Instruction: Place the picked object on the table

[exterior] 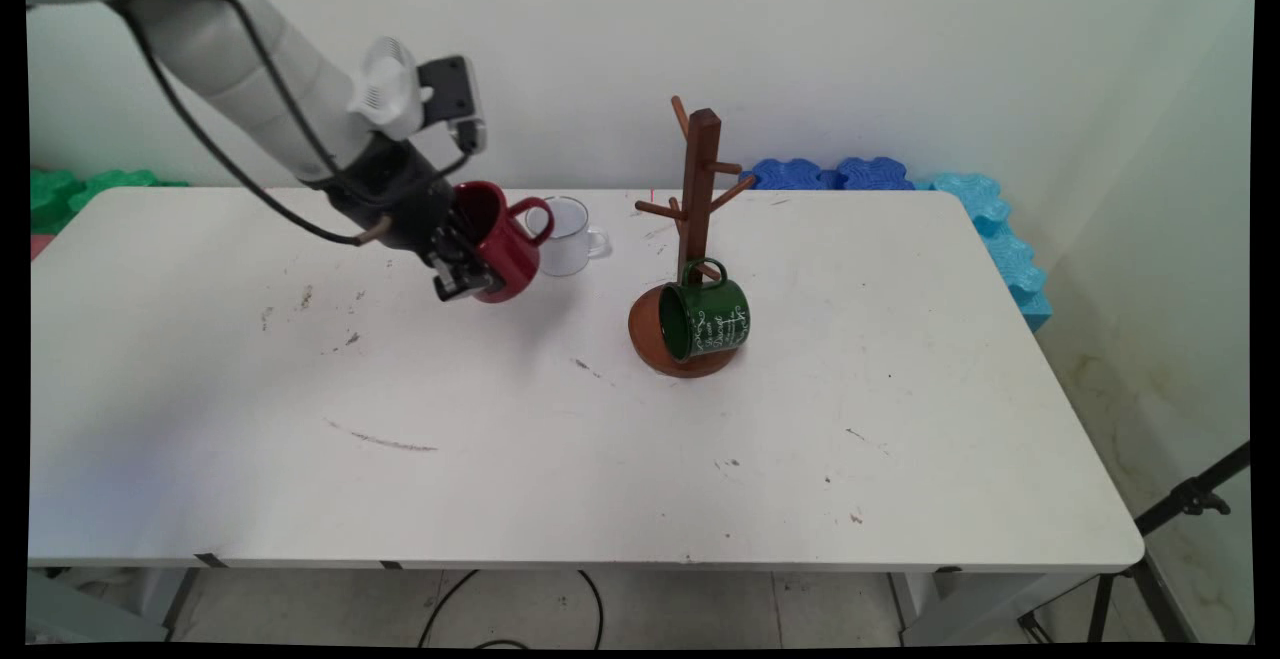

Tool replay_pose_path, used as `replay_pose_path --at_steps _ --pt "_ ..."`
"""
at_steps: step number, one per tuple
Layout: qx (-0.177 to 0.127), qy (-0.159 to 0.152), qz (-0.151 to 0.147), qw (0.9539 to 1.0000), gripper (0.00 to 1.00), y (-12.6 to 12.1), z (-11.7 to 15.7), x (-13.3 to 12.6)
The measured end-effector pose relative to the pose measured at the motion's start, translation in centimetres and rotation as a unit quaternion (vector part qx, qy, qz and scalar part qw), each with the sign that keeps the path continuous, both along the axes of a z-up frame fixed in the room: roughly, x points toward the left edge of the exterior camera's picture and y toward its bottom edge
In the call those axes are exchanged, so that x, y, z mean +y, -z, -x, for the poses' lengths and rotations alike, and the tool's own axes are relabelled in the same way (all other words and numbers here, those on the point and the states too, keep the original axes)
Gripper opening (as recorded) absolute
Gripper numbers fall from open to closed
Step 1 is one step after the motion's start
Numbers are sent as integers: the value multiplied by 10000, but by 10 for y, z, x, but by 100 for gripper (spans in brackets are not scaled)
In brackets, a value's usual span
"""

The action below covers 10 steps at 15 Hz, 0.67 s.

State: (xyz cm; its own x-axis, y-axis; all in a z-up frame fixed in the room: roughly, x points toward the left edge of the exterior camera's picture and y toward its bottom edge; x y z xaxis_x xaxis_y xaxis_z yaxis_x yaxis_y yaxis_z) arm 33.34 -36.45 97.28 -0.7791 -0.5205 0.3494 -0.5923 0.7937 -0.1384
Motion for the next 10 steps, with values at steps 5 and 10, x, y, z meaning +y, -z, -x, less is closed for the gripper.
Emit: replay_pose_path --at_steps 5,10 --pt "-21 -30 -91 10000 0 12 12 -11" --pt "-99 -3 -178 9998 0 23 15 -15"
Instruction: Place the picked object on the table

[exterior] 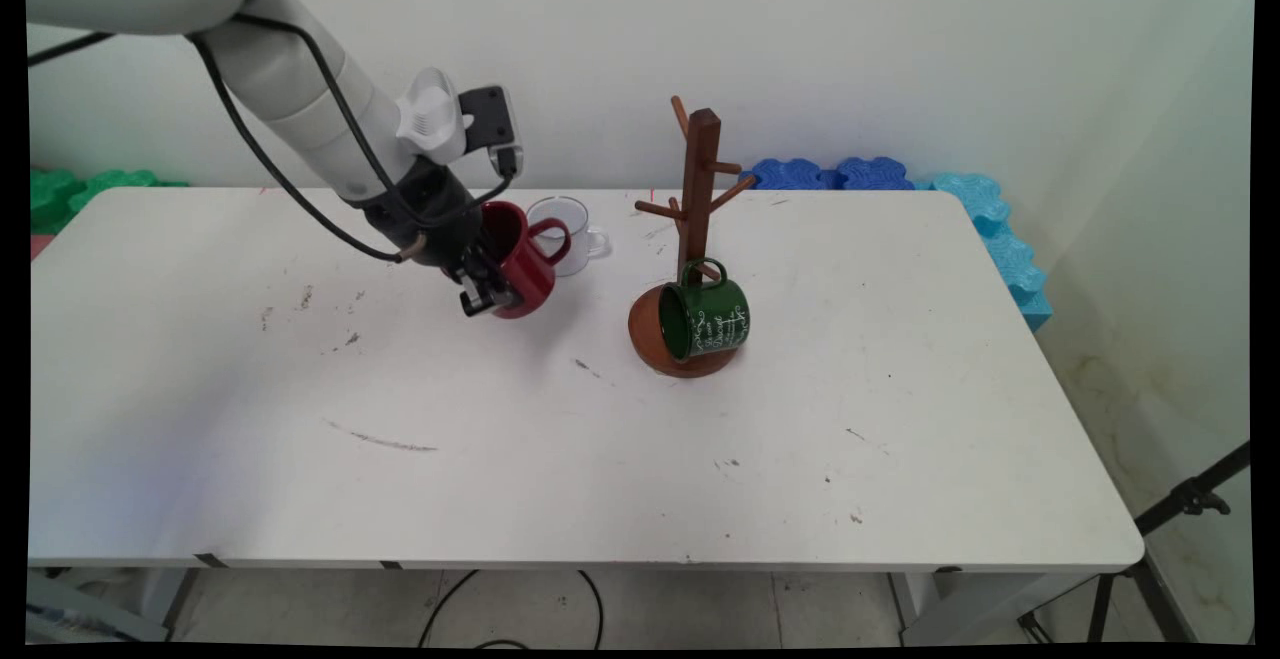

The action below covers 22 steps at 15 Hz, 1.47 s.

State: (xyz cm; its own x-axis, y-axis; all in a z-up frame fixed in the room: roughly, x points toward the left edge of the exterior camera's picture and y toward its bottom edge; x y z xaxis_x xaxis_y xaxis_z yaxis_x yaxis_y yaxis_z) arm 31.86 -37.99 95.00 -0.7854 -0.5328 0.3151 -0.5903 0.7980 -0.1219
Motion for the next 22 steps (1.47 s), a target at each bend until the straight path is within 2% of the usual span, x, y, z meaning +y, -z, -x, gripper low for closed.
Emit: replay_pose_path --at_steps 14,22 --pt "-456 188 -216 9985 0 40 -13 -20" --pt "-600 287 -306 9973 0 56 -20 -33"
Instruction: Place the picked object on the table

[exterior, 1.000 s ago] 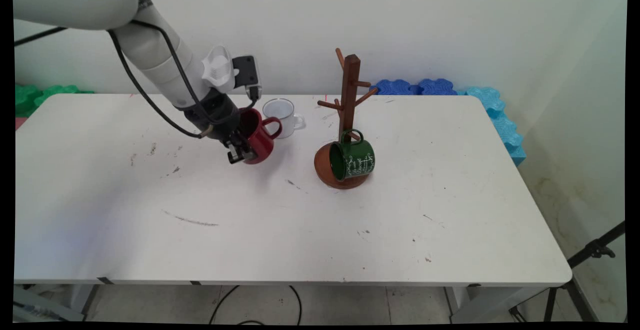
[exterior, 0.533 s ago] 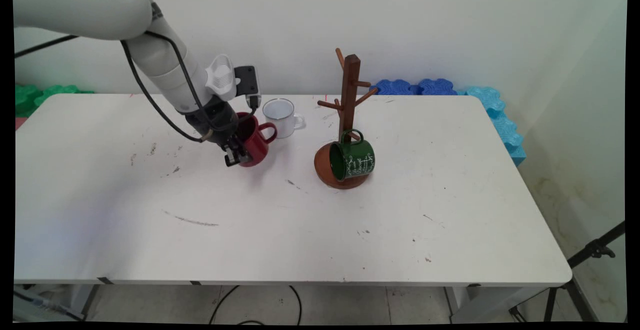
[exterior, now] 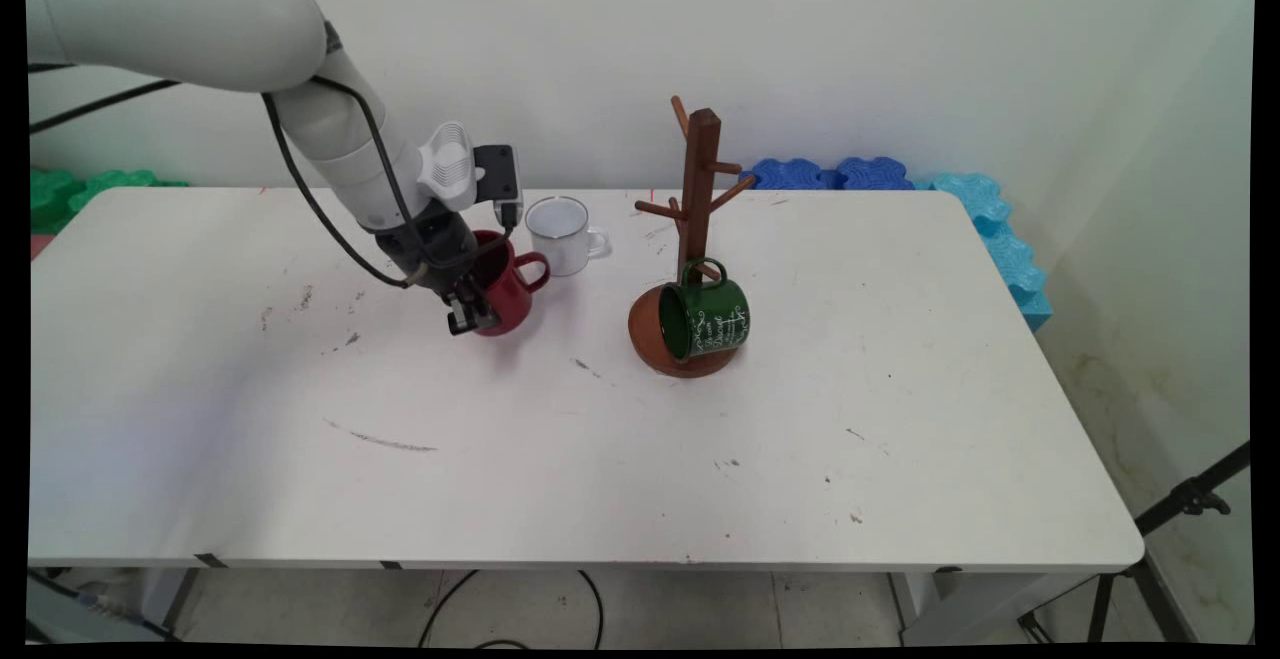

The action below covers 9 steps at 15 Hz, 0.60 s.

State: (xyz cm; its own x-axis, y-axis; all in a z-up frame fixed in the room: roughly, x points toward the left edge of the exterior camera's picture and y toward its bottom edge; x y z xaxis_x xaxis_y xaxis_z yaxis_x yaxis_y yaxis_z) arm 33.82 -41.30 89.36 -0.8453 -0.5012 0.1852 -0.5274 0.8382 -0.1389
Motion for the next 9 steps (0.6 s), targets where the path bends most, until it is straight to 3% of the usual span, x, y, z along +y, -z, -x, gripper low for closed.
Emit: replay_pose_path --at_steps 9 --pt "-1 366 -127 9993 0 18 -5 -8"
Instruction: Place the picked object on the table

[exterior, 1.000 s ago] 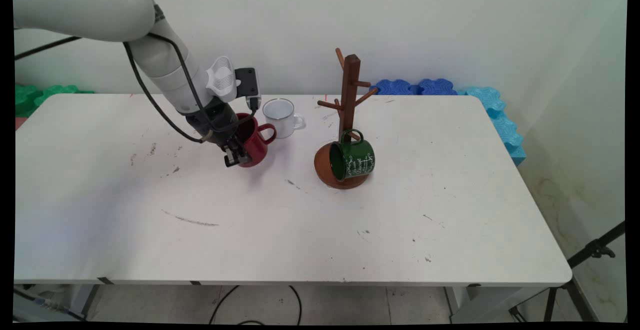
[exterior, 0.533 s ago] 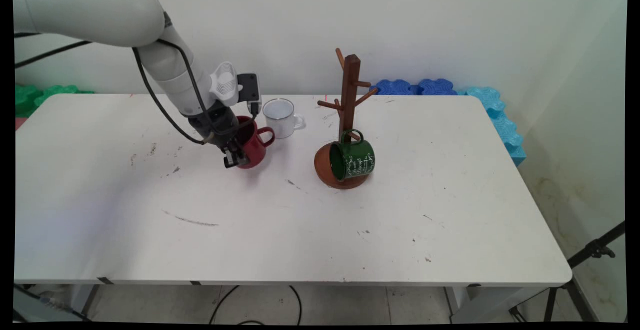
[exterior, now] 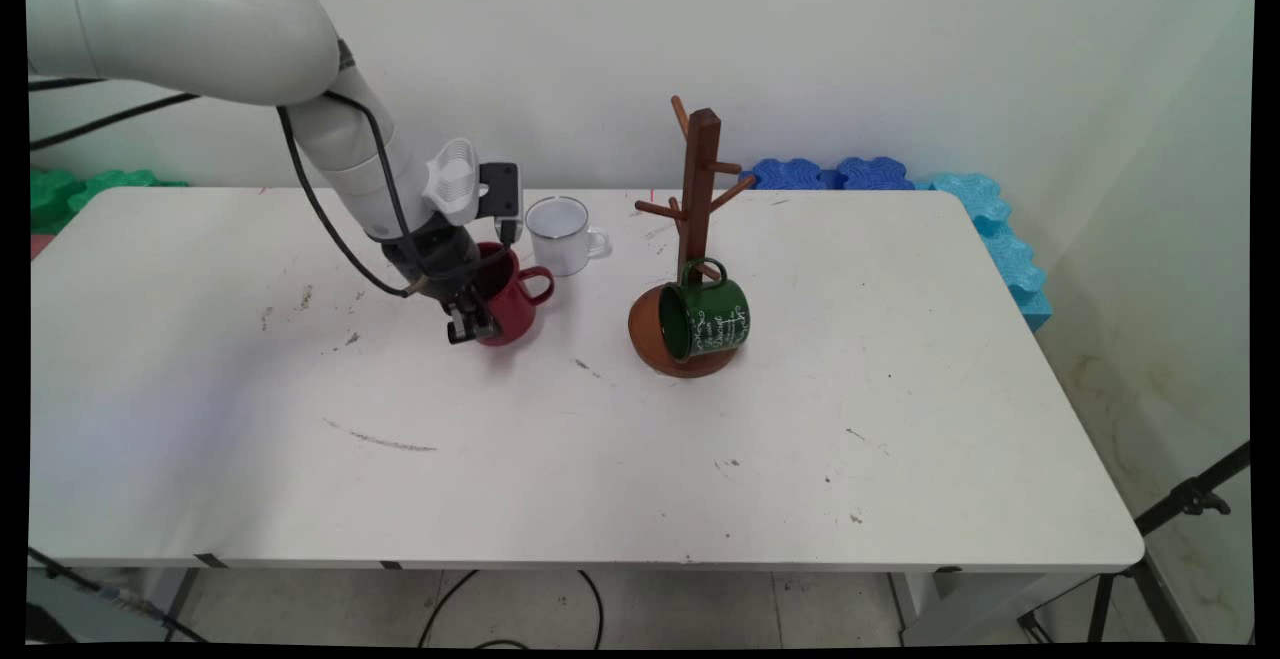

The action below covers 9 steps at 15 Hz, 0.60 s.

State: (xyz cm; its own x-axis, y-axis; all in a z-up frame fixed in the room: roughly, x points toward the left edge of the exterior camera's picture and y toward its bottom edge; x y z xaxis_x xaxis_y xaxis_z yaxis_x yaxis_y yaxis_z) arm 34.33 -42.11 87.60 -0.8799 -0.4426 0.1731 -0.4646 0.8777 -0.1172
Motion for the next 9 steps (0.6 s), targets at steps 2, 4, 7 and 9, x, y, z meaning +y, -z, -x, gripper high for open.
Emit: replay_pose_path --at_steps 2,4,7,9 --pt "14 63 -19 10000 0 3 -1 -1" --pt "35 134 -46 9999 0 6 -2 -3" --pt "56 193 -75 9998 0 9 -3 -5" --pt "68 228 -91 9997 0 11 -4 -6"
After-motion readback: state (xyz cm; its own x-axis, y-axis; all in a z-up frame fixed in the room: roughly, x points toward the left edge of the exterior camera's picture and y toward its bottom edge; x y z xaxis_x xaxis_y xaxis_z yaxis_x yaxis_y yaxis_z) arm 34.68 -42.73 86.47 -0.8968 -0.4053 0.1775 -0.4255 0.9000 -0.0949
